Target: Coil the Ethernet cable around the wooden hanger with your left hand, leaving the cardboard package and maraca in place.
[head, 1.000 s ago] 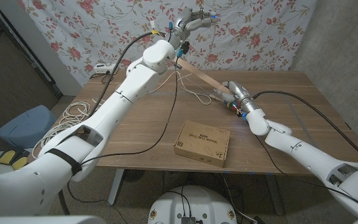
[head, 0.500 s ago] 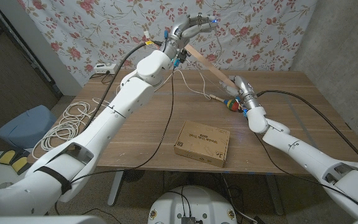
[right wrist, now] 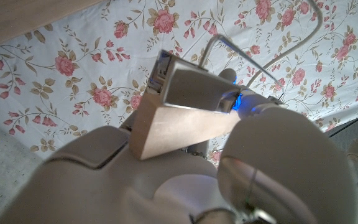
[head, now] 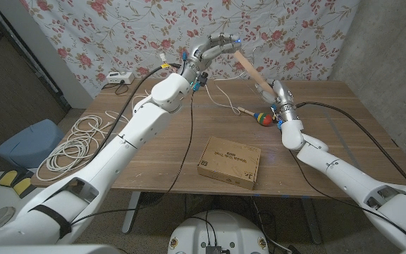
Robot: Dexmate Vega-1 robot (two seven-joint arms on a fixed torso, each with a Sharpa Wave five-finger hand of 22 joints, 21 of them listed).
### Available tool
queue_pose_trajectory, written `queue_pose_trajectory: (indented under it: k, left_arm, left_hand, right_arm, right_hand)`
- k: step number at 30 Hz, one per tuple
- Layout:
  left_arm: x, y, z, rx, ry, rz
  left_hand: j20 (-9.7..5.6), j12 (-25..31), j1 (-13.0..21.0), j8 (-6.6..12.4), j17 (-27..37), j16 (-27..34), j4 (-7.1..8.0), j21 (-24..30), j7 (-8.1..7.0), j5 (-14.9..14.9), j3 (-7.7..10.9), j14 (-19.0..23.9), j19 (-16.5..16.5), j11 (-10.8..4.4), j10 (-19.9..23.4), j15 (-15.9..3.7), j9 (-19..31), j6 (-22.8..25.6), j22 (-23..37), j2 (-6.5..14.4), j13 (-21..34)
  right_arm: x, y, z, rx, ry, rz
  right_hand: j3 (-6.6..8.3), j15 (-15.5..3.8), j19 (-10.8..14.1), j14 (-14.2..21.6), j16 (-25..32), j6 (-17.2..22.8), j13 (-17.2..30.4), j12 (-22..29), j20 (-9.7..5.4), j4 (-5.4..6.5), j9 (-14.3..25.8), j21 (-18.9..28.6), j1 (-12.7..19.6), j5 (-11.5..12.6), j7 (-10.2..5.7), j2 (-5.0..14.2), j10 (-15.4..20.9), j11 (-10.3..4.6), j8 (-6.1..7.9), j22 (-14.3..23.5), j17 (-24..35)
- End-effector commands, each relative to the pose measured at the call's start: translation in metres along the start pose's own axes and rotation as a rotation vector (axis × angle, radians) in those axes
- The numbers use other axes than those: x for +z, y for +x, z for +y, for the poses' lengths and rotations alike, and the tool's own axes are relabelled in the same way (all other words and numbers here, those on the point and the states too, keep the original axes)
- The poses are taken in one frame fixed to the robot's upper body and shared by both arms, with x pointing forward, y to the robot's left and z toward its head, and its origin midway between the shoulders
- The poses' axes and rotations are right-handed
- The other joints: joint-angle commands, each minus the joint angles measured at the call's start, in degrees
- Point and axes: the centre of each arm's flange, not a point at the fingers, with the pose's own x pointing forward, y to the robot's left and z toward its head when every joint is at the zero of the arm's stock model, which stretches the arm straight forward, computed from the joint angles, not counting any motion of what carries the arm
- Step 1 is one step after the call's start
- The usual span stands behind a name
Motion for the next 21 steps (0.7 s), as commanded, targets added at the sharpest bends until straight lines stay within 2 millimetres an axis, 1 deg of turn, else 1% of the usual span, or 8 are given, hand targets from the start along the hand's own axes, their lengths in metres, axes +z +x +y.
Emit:
queue_pose_trajectory:
  k: [1, 6, 8, 9, 11, 14, 18, 21]
  left_arm:
    - [-0.039, -0.022, 0.003, 0.028, -0.073, 0.084]
    - [-0.051, -0.028, 0.006, 0.045, -0.095, 0.109]
    - [-0.054, -0.031, 0.007, 0.051, -0.103, 0.115]
    - [-0.057, -0.033, 0.008, 0.056, -0.108, 0.118]
    - [-0.060, -0.037, 0.010, 0.069, -0.114, 0.125]
    - [-0.065, -0.045, 0.016, 0.100, -0.125, 0.130]
    - [-0.069, -0.057, 0.026, 0.152, -0.133, 0.134]
    - [-0.073, -0.063, 0.033, 0.185, -0.141, 0.138]
  left_hand:
    - [0.09, 0.3, 1.0, 0.47, 0.2, -0.1, -0.02, 0.6, 0.56, 0.6, -0.18, 0.5, -0.1, -3.28, 3.9, -5.07, 0.4, 0.6, 0.1, 1.0, 14.1]
    - [0.08, 0.3, 1.0, 0.42, 0.3, -0.3, 0.11, 0.8, 0.76, 0.6, -0.34, 0.5, -0.1, -3.19, 4.0, -5.01, 0.5, 0.4, 0.0, 1.1, 14.4]
    - [0.10, 0.3, 1.0, 0.45, 0.3, -0.3, 0.12, 0.9, 0.63, 0.7, -0.36, 0.6, -0.1, -3.30, 4.1, -5.06, 0.5, 0.5, 0.0, 1.1, 14.5]
    - [0.10, 0.3, 1.0, 0.42, 0.4, -0.4, 0.12, 0.9, 0.50, 0.7, -0.38, 0.5, -0.1, -3.24, 4.0, -5.05, 0.5, 0.4, 0.0, 1.1, 14.5]
    - [0.14, 0.2, 1.0, 0.44, 0.4, -0.4, 0.16, 0.9, 0.47, 0.7, -0.43, 0.5, -0.2, -3.14, 4.0, -5.03, 0.5, 0.5, 0.0, 1.1, 14.6]
    - [0.17, 0.2, 1.0, 0.45, 0.4, -0.5, 0.21, 1.0, 0.61, 0.7, -0.49, 0.6, -0.2, -2.96, 3.9, -5.01, 0.5, 0.5, 0.0, 1.1, 14.8]
    - [0.18, 0.1, 1.1, 0.48, 0.5, -0.6, 0.24, 1.2, 0.47, 0.8, -0.56, 0.6, -0.3, -2.96, 3.9, -5.04, 0.5, 0.5, -0.1, 1.2, 15.0]
    - [0.26, 0.1, 1.1, 0.53, 0.6, -0.7, 0.27, 1.3, 0.71, 0.8, -0.66, 0.6, -0.4, -3.13, 4.0, -5.05, 0.5, 0.7, -0.1, 1.2, 15.2]
  right_arm:
    - [-0.001, 0.002, -0.013, -0.104, 0.019, -0.003]
    - [-0.002, 0.002, -0.017, -0.147, 0.026, 0.003]
    - [-0.003, 0.001, -0.020, -0.162, 0.028, 0.005]
    - [-0.004, 0.001, -0.021, -0.171, 0.028, 0.007]
    - [-0.005, -0.001, -0.023, -0.184, 0.030, 0.006]
    - [-0.008, -0.004, -0.026, -0.209, 0.035, 0.011]
    - [-0.013, -0.008, -0.030, -0.236, 0.060, 0.022]
    - [-0.016, -0.009, -0.031, -0.252, 0.080, 0.021]
  right_hand:
    - [0.50, -5.01, 0.0, -0.2, 0.2, 0.3, 1.9, 9.3, -0.01, 0.06, 0.2, 0.4, -11.8, 0.2, 0.43, 12.27, -0.1, -0.56, 0.50, -0.1, 0.2]
    - [0.51, -5.02, 0.1, -0.2, 0.2, 0.5, 1.8, 9.3, 0.00, 0.06, -0.3, 0.5, -11.8, 0.2, 0.46, 12.28, -0.1, -0.63, 0.45, -0.1, 0.2]
    - [0.52, -5.02, 0.1, -0.2, 0.2, 0.3, 1.8, 9.3, 0.03, 0.06, 0.0, 0.5, -11.8, 0.2, 0.48, 12.27, -0.2, -0.76, 0.65, -0.1, 0.2]
    - [0.51, -5.02, 0.1, -0.2, 0.2, 0.3, 1.8, 9.3, -0.04, 0.07, 0.0, 0.5, -11.8, 0.2, 0.48, 12.27, -0.2, -0.53, 0.71, -0.1, 0.2]
    - [0.52, -5.02, 0.0, -0.2, 0.2, 0.3, 1.8, 9.3, 0.01, 0.08, -0.1, 0.5, -11.8, 0.2, 0.45, 12.28, -0.2, -0.58, 0.74, -0.1, 0.2]
    - [0.52, -5.02, -0.1, -0.2, 0.2, 0.1, 1.8, 9.3, -0.11, 0.08, -0.1, 0.5, -11.8, 0.2, 0.28, 12.27, -0.3, -0.79, 0.74, -0.1, 0.2]
    - [0.53, -5.03, -0.1, -0.2, 0.2, -0.1, 1.8, 9.3, -0.13, 0.10, -0.1, 0.4, -11.9, 0.2, 0.37, 12.26, -0.4, -0.76, 0.87, -0.1, 0.2]
    - [0.53, -5.03, -0.1, -0.3, 0.2, -0.1, 1.8, 9.3, -0.18, 0.12, -0.4, 0.4, -11.9, 0.2, 0.39, 12.26, -0.6, -0.63, 0.79, -0.1, 0.2]
